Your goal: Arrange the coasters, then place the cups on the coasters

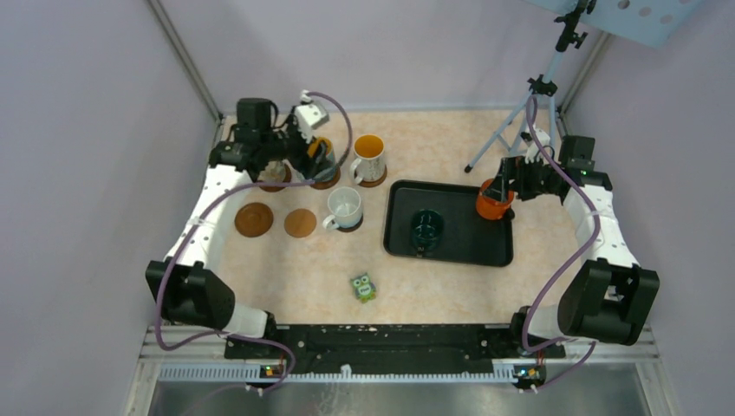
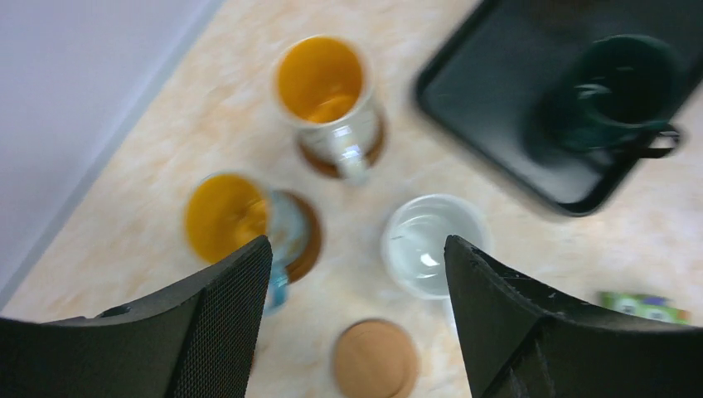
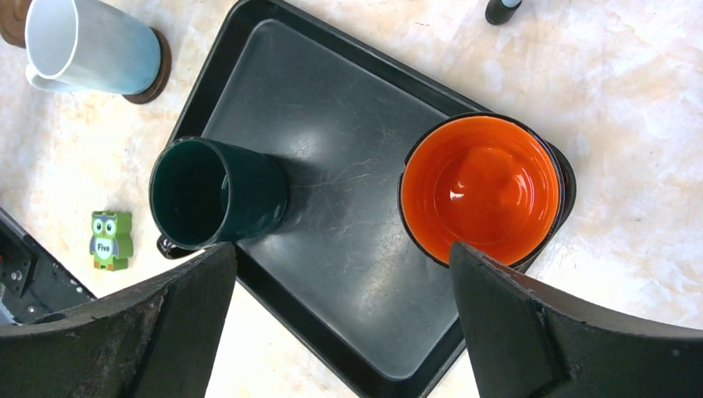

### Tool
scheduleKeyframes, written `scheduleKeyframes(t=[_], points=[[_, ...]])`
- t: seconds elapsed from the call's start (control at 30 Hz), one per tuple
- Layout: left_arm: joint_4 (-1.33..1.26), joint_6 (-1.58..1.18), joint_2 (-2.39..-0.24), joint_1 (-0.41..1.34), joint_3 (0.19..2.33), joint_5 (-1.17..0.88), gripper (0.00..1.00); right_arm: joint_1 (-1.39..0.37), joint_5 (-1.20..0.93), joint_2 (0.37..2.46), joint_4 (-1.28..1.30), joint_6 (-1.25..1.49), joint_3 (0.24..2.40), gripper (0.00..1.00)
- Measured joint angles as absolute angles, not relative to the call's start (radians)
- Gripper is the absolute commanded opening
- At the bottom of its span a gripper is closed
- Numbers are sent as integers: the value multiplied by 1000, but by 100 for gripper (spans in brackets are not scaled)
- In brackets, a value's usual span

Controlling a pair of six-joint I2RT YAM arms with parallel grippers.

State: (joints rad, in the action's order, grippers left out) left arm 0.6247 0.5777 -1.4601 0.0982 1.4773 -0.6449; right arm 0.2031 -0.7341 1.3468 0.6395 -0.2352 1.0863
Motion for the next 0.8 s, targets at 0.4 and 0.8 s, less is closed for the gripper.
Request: scheduleKeyframes(t=[0.4, 0.8], points=[[543, 290, -1469, 485, 1242, -651, 99, 224, -711, 1341, 622, -190, 1086, 98], [300, 88, -1554, 897, 1068, -319, 99, 241, -704, 1341, 612, -178, 1067, 98]])
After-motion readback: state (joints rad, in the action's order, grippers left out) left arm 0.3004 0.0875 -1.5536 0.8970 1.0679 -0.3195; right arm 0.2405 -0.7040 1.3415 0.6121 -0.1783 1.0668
